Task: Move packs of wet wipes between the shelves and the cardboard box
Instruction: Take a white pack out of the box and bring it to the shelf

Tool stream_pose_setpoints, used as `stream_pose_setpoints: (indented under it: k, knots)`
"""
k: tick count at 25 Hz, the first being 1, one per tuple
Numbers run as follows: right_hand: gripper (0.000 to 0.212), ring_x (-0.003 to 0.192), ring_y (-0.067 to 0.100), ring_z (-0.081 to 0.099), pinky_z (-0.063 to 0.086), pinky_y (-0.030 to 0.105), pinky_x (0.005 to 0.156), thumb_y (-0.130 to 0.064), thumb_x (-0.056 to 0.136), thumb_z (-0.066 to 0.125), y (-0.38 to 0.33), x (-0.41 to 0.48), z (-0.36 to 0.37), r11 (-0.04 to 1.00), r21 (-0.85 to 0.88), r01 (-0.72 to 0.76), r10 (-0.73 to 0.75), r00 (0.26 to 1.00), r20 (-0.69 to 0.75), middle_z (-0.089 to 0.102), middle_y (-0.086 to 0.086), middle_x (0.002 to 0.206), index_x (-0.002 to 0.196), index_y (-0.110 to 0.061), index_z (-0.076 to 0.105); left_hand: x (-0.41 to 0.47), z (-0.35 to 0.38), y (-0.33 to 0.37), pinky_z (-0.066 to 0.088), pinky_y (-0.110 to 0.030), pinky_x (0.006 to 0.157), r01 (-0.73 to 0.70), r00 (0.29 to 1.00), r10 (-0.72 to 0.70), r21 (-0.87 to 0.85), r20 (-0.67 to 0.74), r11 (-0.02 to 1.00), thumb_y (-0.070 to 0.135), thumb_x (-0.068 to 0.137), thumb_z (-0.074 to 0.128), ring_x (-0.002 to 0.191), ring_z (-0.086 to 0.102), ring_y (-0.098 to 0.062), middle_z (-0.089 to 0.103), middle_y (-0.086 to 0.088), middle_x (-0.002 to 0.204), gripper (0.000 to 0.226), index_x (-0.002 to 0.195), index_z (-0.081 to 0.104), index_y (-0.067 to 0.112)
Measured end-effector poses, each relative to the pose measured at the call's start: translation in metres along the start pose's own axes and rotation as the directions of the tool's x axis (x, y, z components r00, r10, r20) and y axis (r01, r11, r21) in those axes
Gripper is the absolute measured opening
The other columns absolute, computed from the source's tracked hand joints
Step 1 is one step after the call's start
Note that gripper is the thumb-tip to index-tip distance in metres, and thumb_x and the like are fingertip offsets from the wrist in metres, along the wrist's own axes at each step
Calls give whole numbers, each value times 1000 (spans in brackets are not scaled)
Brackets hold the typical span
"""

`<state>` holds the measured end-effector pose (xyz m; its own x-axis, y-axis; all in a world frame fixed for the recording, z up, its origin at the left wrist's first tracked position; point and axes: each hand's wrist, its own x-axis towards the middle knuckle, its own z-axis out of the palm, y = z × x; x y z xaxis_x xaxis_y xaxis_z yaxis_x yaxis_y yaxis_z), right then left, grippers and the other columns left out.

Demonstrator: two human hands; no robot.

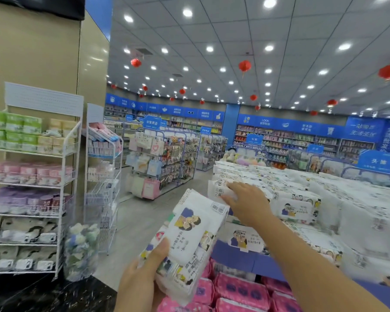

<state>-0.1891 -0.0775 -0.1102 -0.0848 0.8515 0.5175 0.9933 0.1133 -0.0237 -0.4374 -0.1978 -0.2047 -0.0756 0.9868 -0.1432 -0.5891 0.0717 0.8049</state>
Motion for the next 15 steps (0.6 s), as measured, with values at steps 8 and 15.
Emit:
stream_pose_setpoints:
  k: [8,15]
  knots:
    - [40,89,16,68,53,16,66,-36,96,62,-49,-157,-49,80,915,-396,91,917,389,72,-1,100,132,-20,60,-40,64,-27,60,-56,84,129,958,-66,-212,280,969,22,57,95,100,72,-46,73,-25,113,86,131,58,2]
    - [78,103,23,74,58,36,82,-26,54,85,22,-194,-102,197,933,-300,68,954,292,76,1,115,129,-26,63,-53,86,5,42,-20,76,-388,875,94,571,476,724,97,44,62,111,54,3,52,16,133,96,122,47,43]
